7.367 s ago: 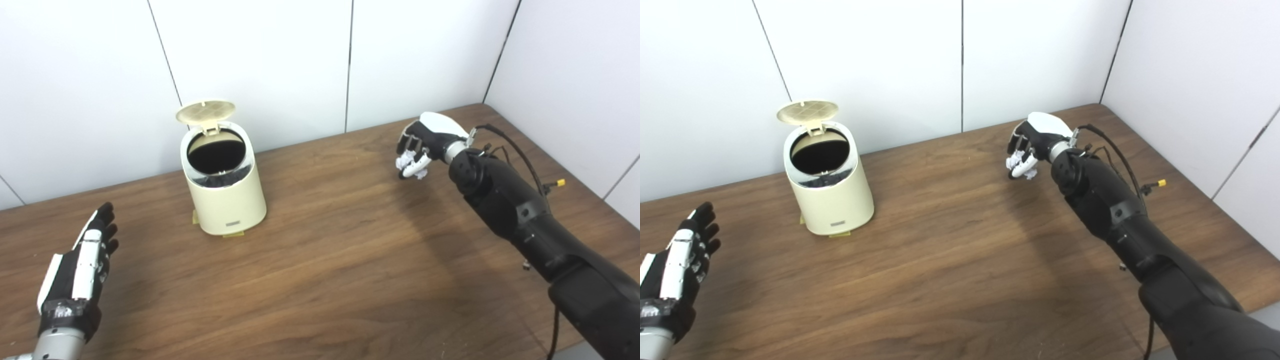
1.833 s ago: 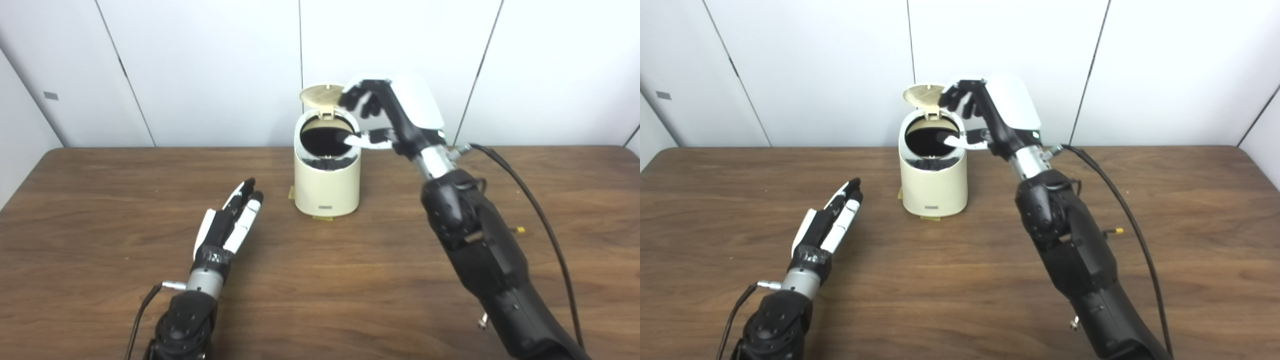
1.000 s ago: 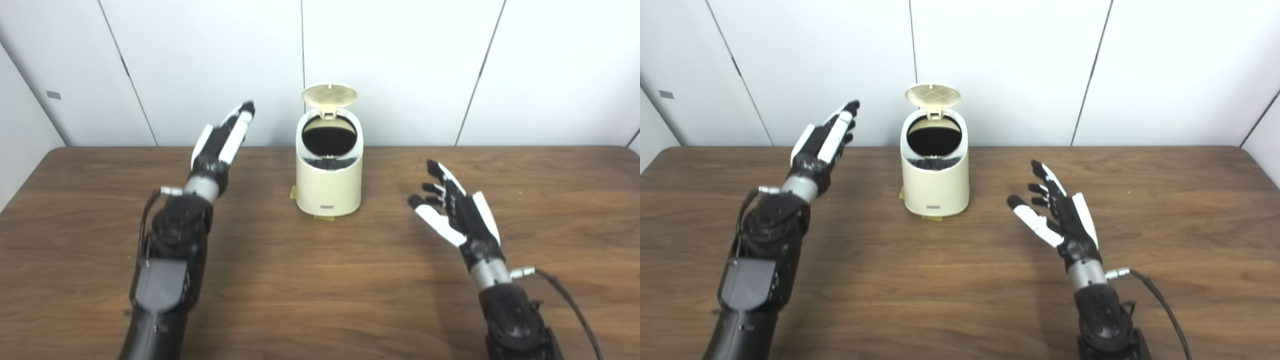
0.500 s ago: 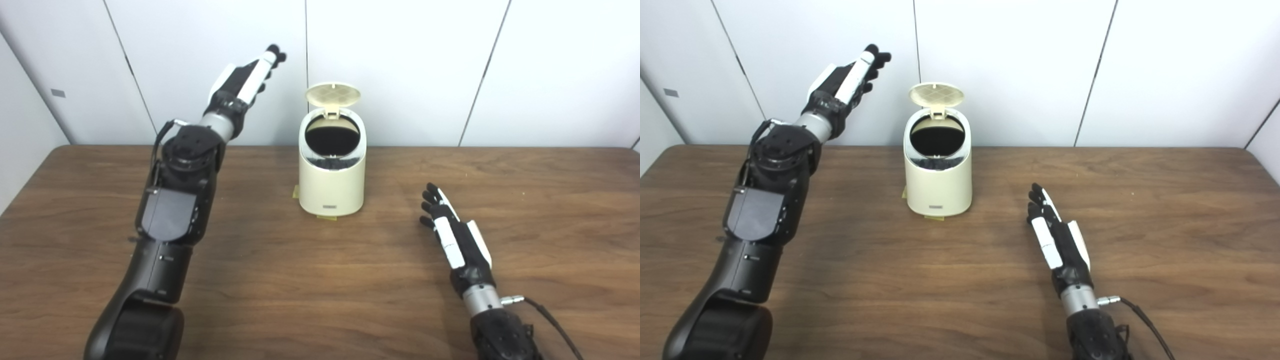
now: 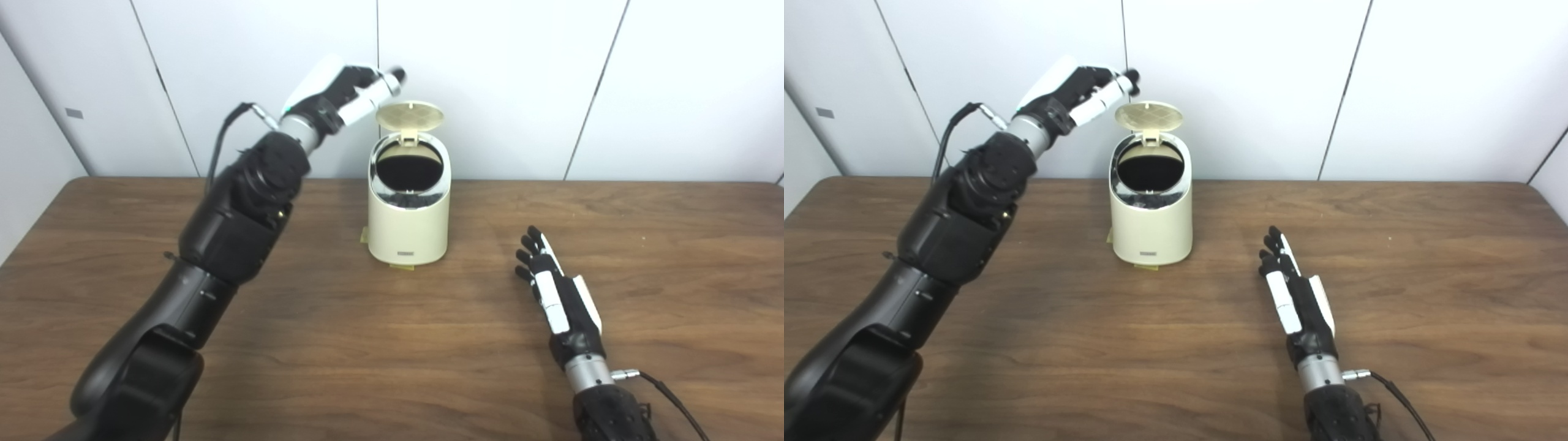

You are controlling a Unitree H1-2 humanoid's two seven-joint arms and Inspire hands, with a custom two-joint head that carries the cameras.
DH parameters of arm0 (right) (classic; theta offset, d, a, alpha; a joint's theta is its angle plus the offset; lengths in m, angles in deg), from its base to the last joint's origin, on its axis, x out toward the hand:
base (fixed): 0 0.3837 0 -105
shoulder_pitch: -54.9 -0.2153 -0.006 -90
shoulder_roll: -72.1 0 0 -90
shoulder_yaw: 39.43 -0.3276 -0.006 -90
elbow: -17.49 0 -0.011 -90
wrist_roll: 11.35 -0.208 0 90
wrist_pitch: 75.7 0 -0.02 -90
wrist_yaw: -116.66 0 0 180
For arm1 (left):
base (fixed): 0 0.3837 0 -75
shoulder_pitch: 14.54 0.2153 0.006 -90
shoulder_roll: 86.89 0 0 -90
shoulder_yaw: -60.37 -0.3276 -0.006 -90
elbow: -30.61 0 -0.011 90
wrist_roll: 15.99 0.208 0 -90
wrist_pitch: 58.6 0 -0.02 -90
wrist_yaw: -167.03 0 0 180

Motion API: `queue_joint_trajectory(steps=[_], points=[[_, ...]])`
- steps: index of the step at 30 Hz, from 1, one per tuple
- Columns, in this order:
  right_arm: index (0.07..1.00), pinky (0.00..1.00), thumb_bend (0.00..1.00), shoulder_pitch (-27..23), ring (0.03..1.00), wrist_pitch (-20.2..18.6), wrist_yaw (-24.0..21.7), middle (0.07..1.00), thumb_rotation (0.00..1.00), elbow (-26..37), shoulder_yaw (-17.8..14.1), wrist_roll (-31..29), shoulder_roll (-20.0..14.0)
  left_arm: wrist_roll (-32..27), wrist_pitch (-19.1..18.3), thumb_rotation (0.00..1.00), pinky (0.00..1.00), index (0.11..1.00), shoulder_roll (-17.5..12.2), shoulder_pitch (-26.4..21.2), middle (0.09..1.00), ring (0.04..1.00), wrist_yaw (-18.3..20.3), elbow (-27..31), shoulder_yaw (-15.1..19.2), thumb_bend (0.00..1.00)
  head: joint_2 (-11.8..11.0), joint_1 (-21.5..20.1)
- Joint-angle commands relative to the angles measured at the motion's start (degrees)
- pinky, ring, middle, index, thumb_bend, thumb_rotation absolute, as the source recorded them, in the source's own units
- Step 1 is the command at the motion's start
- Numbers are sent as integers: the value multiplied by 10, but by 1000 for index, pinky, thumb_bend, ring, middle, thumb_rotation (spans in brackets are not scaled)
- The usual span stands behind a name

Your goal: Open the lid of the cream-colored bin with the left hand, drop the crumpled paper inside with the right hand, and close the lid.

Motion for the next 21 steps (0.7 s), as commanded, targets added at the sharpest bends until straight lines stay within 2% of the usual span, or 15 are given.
queue_joint_trajectory(steps=[1, 5, 9, 13, 17, 21], points=[[978, 854, 646, -2, 957, 25, 8, 990, 1000, -5, 8, 25, -4, 34, 29, 1000, 758, 713, -11, -29, 888, 917, -7, 25, -2, 548, 1, 0], [968, 829, 632, -5, 968, 34, 22, 998, 1000, -11, 17, 54, -5, 87, 77, 1000, 803, 689, -30, -24, 889, 923, -2, 33, -26, 570, 2, -1], [972, 825, 633, -10, 969, 35, 30, 997, 1000, -15, 19, 69, -4, 131, 108, 1000, 813, 696, -39, -22, 887, 928, 6, 33, -41, 596, 2, -3], [979, 829, 650, -13, 963, 40, 39, 993, 1000, -16, 28, 95, -10, 155, 120, 1000, 830, 702, -39, -16, 883, 942, 17, 39, -41, 651, 4, -7], [977, 885, 620, -14, 961, 39, 49, 985, 1000, -16, 34, 113, -14, 165, 134, 1000, 840, 698, -39, -8, 879, 941, 27, 46, -35, 647, 5, -8], [978, 932, 604, -16, 968, 38, 53, 983, 1000, -16, 35, 123, -17, 203, 132, 1000, 834, 725, -48, -3, 884, 938, 51, 64, -47, 623, 8, -8]])
